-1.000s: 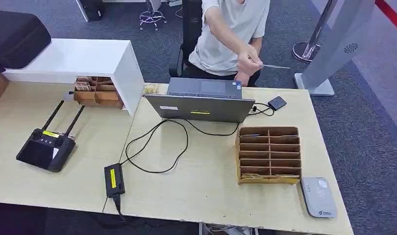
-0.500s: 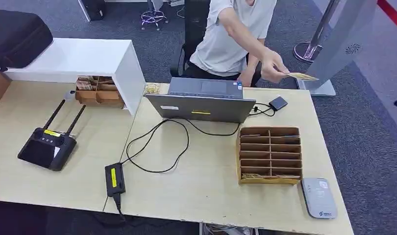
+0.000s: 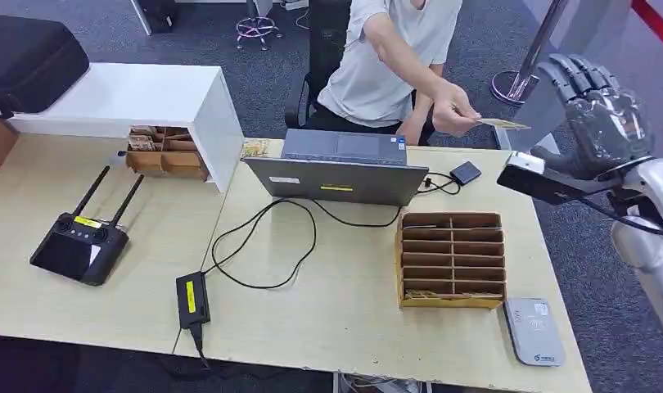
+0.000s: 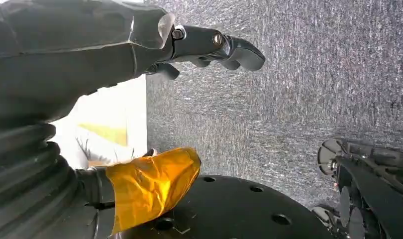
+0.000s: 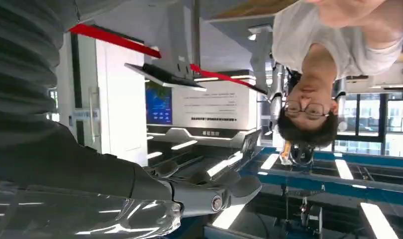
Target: Pass the card to the sensor for recognition and then transmit it.
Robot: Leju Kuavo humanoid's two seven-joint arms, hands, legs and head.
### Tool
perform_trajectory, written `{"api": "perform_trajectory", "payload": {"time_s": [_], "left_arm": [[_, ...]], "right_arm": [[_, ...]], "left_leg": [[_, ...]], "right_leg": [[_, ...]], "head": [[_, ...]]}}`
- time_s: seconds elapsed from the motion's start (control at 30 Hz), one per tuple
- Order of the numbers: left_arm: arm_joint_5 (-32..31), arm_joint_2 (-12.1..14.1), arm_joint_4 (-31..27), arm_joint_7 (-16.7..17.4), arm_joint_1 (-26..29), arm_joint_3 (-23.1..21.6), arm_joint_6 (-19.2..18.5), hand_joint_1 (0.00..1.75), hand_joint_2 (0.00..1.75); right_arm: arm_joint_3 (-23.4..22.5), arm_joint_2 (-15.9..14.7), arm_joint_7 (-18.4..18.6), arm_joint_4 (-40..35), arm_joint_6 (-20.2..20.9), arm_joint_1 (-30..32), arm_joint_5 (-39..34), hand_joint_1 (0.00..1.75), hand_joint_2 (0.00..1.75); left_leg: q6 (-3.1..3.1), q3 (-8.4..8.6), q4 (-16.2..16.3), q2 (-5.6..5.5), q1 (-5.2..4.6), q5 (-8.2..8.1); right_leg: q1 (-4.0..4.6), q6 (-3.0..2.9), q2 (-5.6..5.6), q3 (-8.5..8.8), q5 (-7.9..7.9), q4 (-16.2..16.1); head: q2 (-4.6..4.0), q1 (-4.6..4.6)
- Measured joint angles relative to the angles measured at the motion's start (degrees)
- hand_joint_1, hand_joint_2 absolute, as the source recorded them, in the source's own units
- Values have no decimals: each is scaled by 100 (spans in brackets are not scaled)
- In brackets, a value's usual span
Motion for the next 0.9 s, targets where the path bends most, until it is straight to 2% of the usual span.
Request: {"api": "perform_trajectory", "payload": {"time_s": [0.13, 0.5, 0.9], "left_arm": [[-63, 2, 0, -70, 2, 0, -2, 0, 175], [-149, 26, 0, -223, 18, 0, -129, 0, 175], [-151, 26, 0, -225, 18, 0, -135, 0, 175]], "right_arm": [[123, 175, 15, 136, -79, 6, 2, 0, 175], [304, 409, -2, 295, -83, 13, 26, 0, 175], [313, 433, -2, 317, -85, 13, 24, 0, 175]], "left_leg": [[0, -1, 0, -4, 0, 0], [0, 0, 1, -4, 1, 0], [0, 0, 1, -4, 1, 0]], "right_leg": [[0, 0, -5, 1, 0, 0], [1, 0, -5, 0, 0, 0], [1, 0, -4, 0, 0, 0]], "head": [[0, 2], [0, 2], [0, 2]]}}
